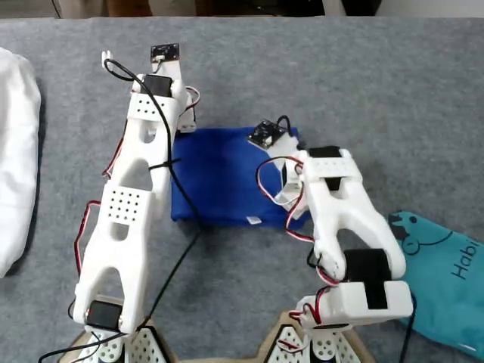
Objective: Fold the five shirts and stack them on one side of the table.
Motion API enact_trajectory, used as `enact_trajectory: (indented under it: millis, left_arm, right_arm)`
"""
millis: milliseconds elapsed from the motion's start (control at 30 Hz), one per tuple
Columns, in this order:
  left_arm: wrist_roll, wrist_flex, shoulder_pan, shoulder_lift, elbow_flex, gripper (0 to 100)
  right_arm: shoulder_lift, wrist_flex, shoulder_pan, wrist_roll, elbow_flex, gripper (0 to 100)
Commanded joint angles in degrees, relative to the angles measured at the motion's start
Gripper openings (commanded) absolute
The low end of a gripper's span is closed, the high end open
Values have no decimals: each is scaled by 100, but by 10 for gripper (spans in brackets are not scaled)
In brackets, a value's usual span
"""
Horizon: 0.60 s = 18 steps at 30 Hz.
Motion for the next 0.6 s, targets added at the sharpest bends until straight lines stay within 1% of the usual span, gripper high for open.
enact_trajectory:
  millis: [0, 100, 167, 233, 367, 433, 467, 567]
  left_arm:
    - [-79, -88, -149, -92, -211, 20]
    - [-79, -88, -123, -110, -220, 20]
    - [-79, 26, -26, -180, -413, 20]
    - [-79, 334, 53, -277, -800, 20]
    - [-79, 695, 26, -356, -1266, 20]
    - [-79, 818, -18, -365, -1424, 20]
    - [-97, 835, -35, -382, -1451, 20]
    - [-211, 844, -79, -752, -1222, 19]
  right_arm:
    - [-4, -18, 145, 185, -48, 5]
    - [-127, 114, -57, 492, -101, 6]
    - [-391, 185, -242, 413, -251, 6]
    - [-734, 387, -347, 422, -470, 8]
    - [-1437, 1046, -391, 308, -1103, 9]
    - [-1692, 1424, -374, 97, -1411, 9]
    - [-1789, 1574, -365, -141, -1525, 9]
    - [-2018, 1978, -356, -1178, -1648, 9]
